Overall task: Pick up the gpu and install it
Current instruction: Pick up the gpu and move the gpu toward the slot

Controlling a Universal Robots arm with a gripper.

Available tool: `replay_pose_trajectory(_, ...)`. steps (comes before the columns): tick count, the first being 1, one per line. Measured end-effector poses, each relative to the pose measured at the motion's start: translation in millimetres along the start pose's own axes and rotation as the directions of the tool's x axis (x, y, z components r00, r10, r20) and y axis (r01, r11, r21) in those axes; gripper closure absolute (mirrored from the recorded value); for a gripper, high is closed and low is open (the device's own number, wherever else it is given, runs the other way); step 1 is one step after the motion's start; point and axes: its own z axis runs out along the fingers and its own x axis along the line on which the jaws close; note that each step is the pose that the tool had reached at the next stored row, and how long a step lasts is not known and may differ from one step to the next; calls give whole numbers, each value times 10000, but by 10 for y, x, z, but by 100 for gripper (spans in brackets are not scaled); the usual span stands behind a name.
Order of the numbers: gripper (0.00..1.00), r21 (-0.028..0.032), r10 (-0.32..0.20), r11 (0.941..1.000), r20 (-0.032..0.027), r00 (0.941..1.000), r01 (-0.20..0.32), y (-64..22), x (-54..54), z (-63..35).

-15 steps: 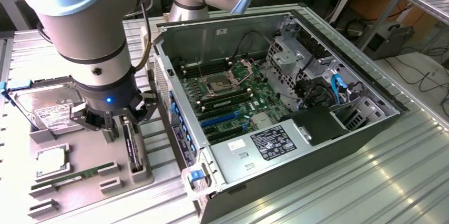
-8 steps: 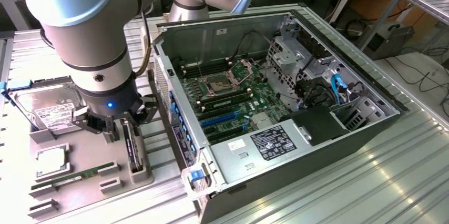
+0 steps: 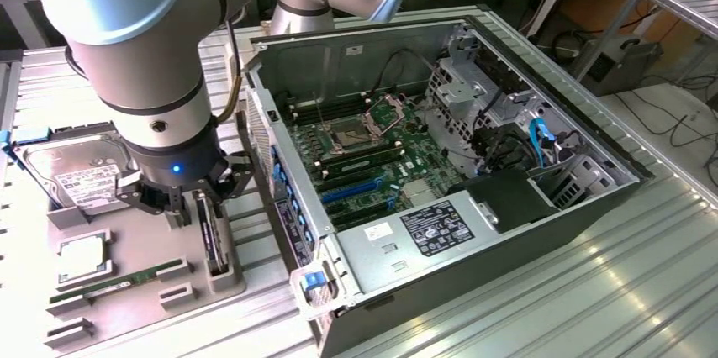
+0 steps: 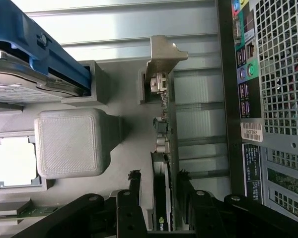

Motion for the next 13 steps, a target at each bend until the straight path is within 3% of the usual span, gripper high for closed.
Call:
replay_pose_trajectory(5,58,0,0,10000,1,10000,0,0,0,4)
replay_pose_trajectory(9,72,0,-1,10000,0,10000,1,0,0,4)
replay_pose_trajectory(13,74,0,-1,10000,1,10000,1,0,0,4)
